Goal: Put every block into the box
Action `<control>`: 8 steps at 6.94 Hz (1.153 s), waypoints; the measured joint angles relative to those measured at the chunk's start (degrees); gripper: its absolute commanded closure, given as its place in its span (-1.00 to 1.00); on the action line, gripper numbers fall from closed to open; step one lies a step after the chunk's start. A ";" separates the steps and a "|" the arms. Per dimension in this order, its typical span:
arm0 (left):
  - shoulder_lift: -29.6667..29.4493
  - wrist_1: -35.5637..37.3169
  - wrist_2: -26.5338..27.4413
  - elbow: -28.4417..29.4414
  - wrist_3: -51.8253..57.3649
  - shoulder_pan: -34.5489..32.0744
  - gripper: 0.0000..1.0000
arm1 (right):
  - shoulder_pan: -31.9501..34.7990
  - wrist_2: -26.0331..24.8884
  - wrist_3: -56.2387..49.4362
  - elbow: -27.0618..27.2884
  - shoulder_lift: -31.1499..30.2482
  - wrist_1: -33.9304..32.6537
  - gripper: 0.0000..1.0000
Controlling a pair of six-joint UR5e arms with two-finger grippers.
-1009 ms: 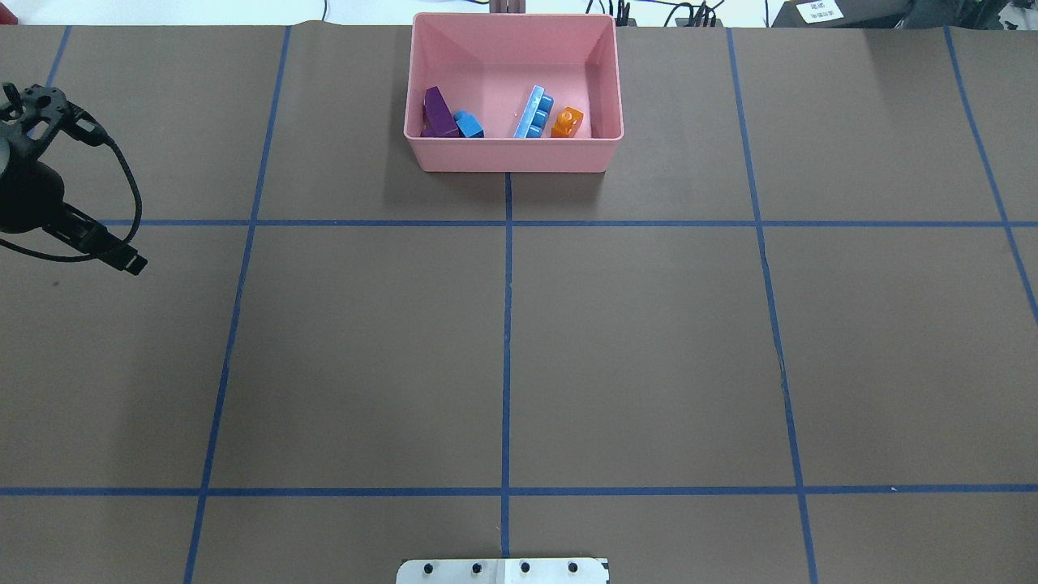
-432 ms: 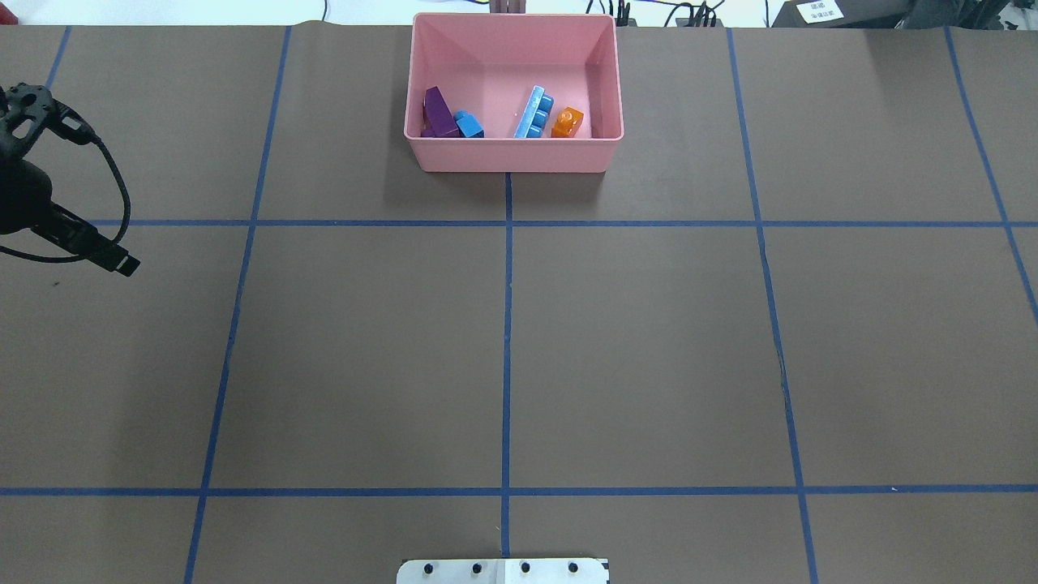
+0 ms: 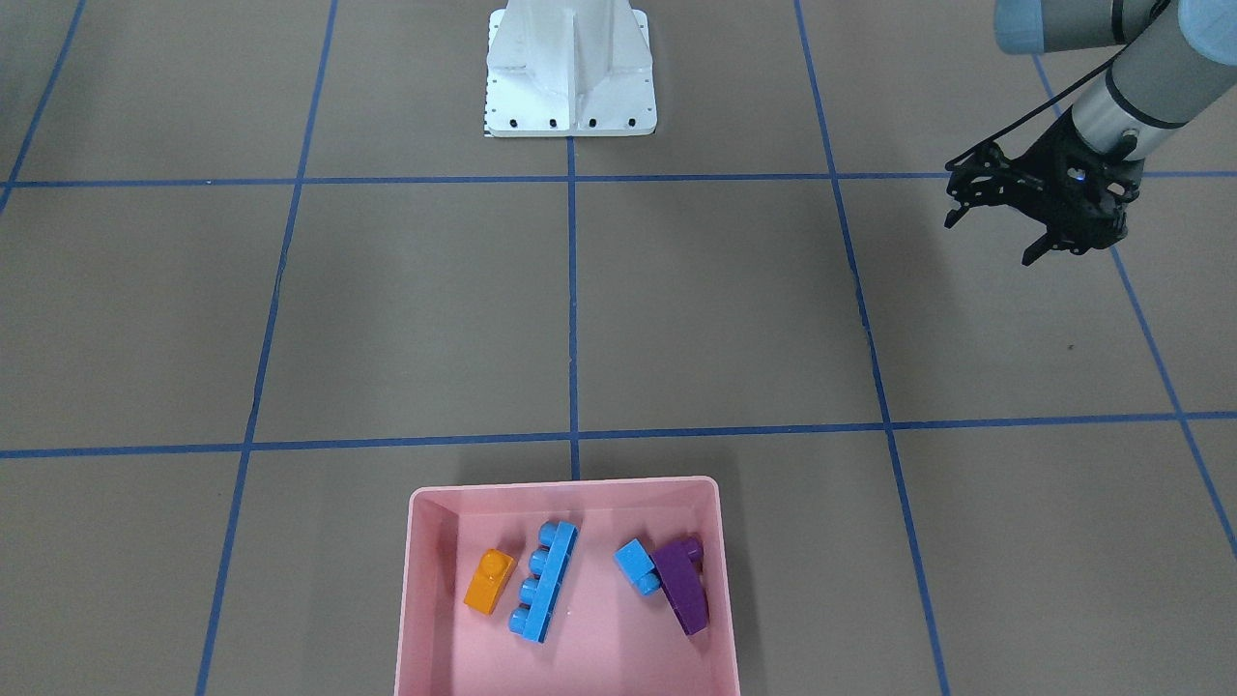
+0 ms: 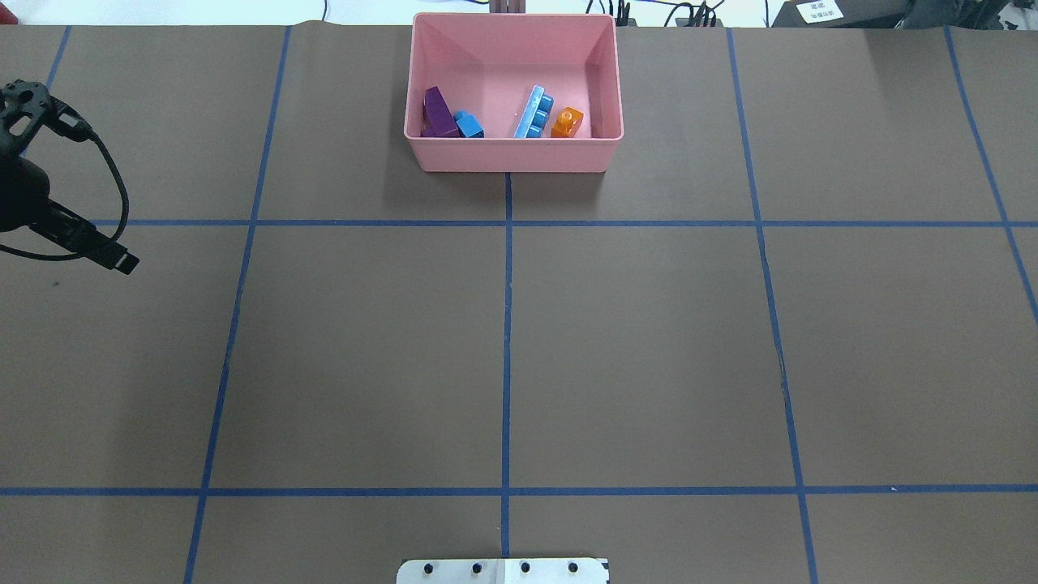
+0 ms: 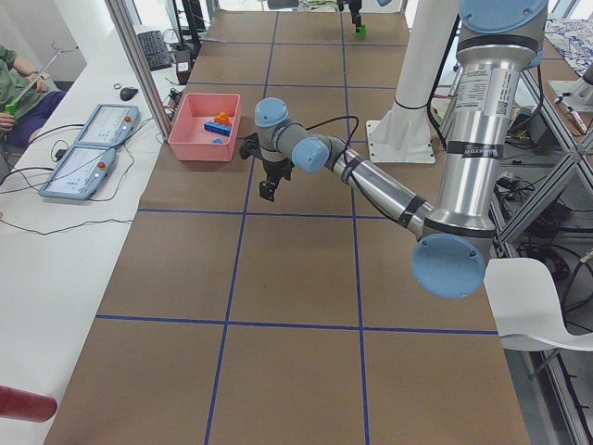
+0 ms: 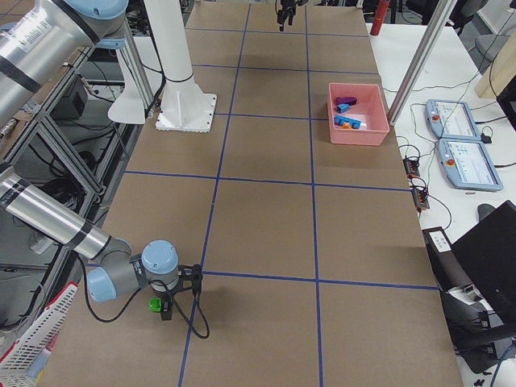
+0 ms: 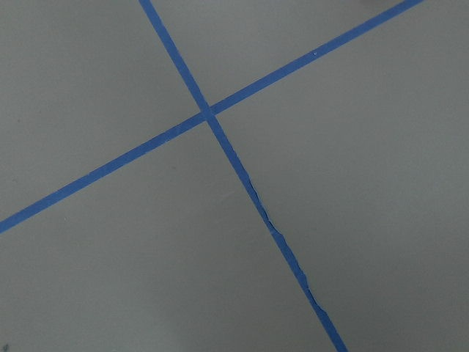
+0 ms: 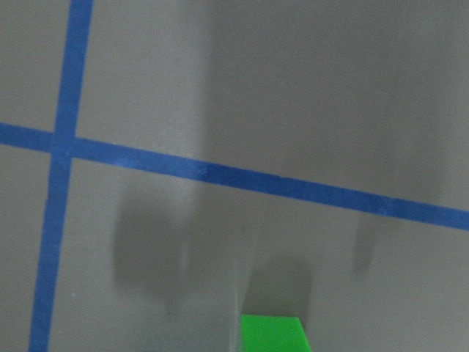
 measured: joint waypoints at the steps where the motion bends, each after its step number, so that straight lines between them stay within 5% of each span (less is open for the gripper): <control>1: 0.01 0.00 0.02 -0.32 -0.03 0.00 -1.00 | -0.57 -1.00 -0.03 -0.52 -0.03 0.07 -0.33; 5: 0.07 0.00 0.02 -0.80 -0.04 0.00 -1.00 | -2.46 -1.13 0.52 -0.84 0.11 0.22 -0.37; 6: 0.08 0.00 0.01 -0.81 -0.04 0.00 -1.00 | -2.90 -1.01 0.56 -0.84 0.10 0.24 -0.01; 7: 0.08 0.00 0.00 -0.81 -0.04 0.00 -1.00 | -3.31 -0.90 0.59 -0.85 0.11 0.26 0.91; 8: 0.08 0.00 0.00 -0.81 -0.04 0.00 -1.00 | -3.60 -0.85 0.61 -0.85 0.12 0.24 1.00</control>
